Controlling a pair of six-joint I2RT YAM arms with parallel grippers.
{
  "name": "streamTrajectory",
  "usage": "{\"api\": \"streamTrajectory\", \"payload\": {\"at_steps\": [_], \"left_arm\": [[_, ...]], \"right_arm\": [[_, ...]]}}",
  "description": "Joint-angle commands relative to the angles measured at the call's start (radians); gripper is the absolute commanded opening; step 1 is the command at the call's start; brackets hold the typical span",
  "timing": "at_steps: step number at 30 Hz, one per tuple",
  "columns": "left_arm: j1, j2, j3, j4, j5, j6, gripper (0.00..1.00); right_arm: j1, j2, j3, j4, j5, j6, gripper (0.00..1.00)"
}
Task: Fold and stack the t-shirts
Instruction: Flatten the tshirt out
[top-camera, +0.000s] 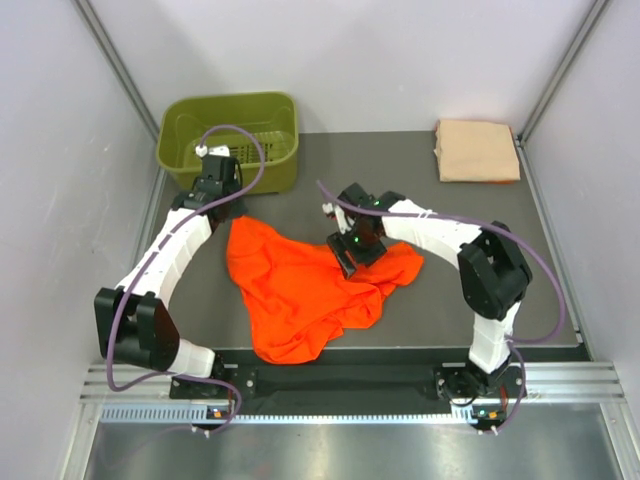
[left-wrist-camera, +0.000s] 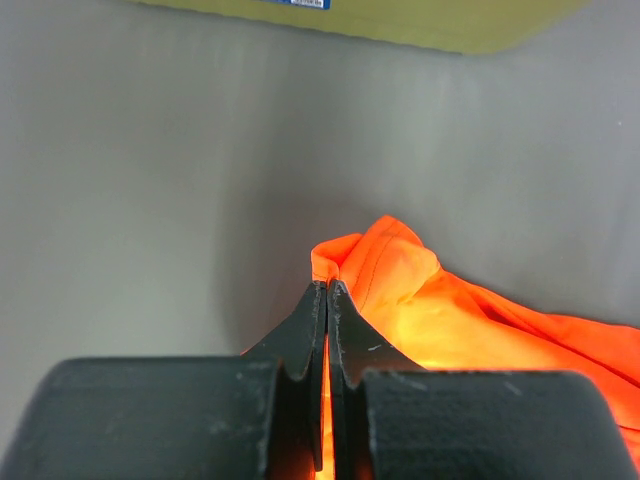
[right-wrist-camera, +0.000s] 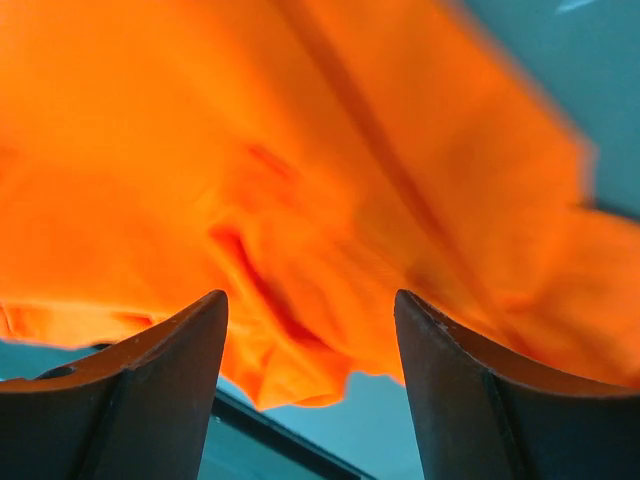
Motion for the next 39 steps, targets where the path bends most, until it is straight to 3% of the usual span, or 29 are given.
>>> {"api": "streamTrajectory", "payload": {"at_steps": [1,6,8,10,11,14,20,25,28,32,37,39], "left_arm": [[0.001,-0.049,-0.011,0.029,0.012,-0.014,0.00],[0.001,-0.083,-0.037,0.023,0.025,-0.017,0.00],[0.001,-0.098,-0.045,0.022,0.025,-0.019,0.00],[0.001,-0.109,-0.055,0.016,0.024,-0.019,0.00],[0.001,-0.118,-0.058,0.012,0.022,-0.019,0.00],[0.001,-0.137,-0.057,0.000,-0.004,-0.019,0.00],[0.002,-0.170,-0.016,-0.061,-0.110,-0.039,0.00],[0.002,-0.212,0.018,-0.075,-0.123,-0.039,0.00],[0.002,-0.221,0.030,-0.086,-0.117,-0.034,0.00],[0.002,-0.232,0.009,-0.092,-0.105,-0.030,0.00],[0.001,-0.247,-0.028,-0.096,-0.093,-0.030,0.00],[0.002,-0.249,-0.046,-0.100,-0.087,-0.031,0.00]], "right_arm": [[0.054,-0.036,-0.053,0.027,-0.057,-0.041,0.68],[0.105,0.005,-0.073,0.057,-0.042,-0.029,0.64],[0.106,0.030,-0.073,0.054,-0.025,-0.009,0.53],[0.106,0.033,-0.072,0.053,0.059,0.008,0.34],[0.105,0.016,-0.066,0.050,0.089,0.020,0.18],[0.087,-0.053,0.036,0.038,0.173,0.049,0.00],[0.034,-0.153,0.368,-0.012,0.190,0.098,0.00],[0.031,-0.277,0.470,-0.027,0.169,0.153,0.00],[0.025,-0.414,0.326,-0.071,0.175,0.238,0.00],[0.014,-0.671,-0.126,-0.149,0.175,0.425,0.00],[-0.006,-0.916,-0.493,-0.210,0.150,0.548,0.01],[-0.018,-0.938,-0.602,-0.194,0.144,0.592,0.17]]}}
